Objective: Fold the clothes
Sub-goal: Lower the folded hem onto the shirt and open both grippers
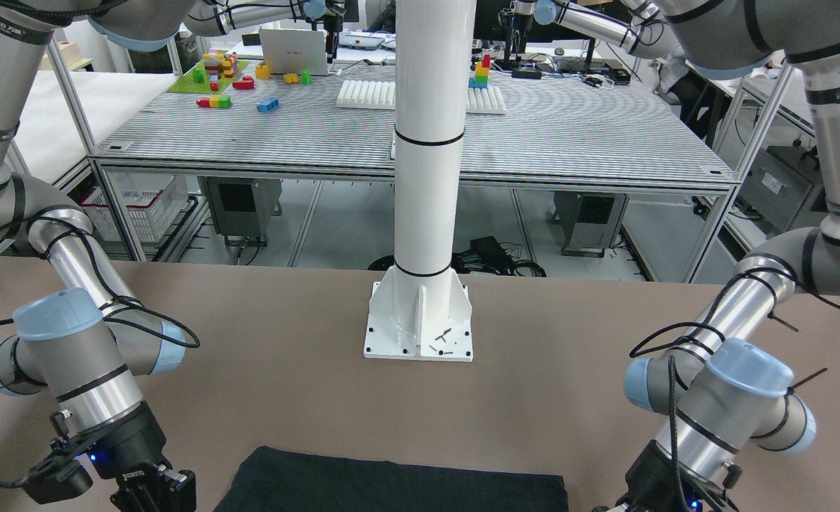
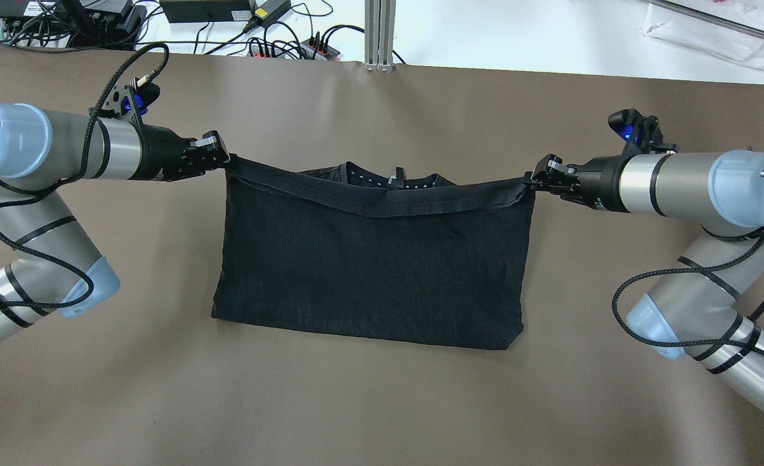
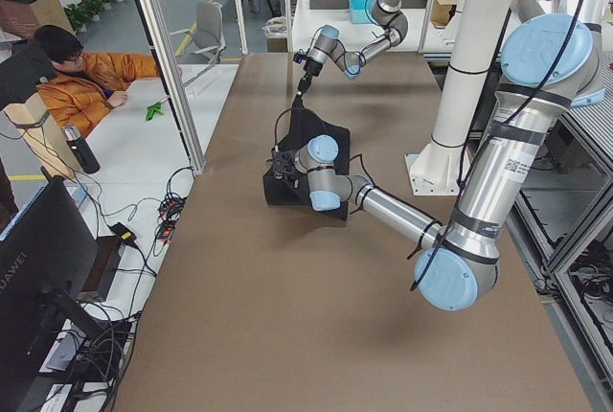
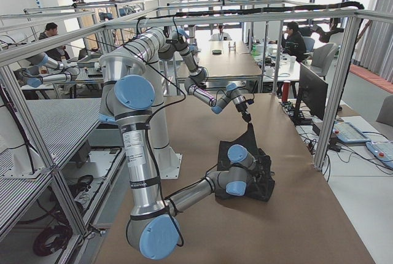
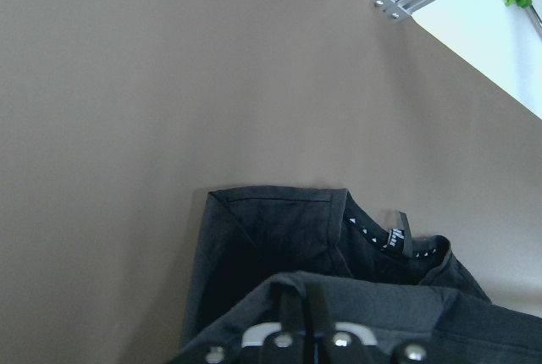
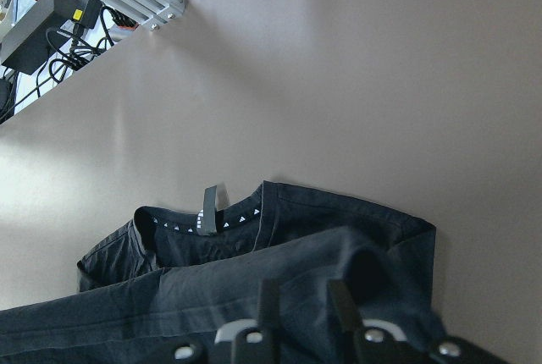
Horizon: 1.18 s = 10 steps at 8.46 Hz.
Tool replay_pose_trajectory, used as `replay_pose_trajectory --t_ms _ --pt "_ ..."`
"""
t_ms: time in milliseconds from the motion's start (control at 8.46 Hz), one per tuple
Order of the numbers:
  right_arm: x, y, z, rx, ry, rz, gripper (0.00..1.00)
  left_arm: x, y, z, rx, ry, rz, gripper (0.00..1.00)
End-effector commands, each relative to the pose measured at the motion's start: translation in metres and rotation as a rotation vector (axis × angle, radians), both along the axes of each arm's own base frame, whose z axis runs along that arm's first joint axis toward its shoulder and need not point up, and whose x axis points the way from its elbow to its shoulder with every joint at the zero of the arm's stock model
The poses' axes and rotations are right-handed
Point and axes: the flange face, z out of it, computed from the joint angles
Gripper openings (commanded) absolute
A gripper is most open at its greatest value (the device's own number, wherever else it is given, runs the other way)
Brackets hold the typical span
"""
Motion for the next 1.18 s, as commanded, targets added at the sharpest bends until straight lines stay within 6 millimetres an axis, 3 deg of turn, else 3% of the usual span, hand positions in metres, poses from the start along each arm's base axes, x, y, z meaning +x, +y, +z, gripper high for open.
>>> replay_pose_trajectory --t_ms 0,355,473,709,1064 --pt "0.0 -0.001 0.007 0.002 0.017 -0.001 0.94 -0.001 0.003 0.001 0.004 0.001 -0.01 0.94" --pt "0.0 -0.001 0.008 -0.02 0.021 -0.007 0.94 0.001 0.001 -0.002 0.017 -0.005 -0.009 0.94" --pt "-0.009 0.007 0.009 -0.045 0.026 -0.041 0.94 0.001 0.001 -0.005 0.02 -0.002 -0.01 0.94" --pt "-0.068 0.052 0.03 -0.146 0.084 -0.202 0.94 -0.001 0.001 -0.006 0.021 0.001 -0.013 0.94" --pt "-0.086 0.085 0.07 -0.199 0.128 -0.261 0.94 -0.002 0.001 -0.006 0.021 0.001 -0.016 0.94"
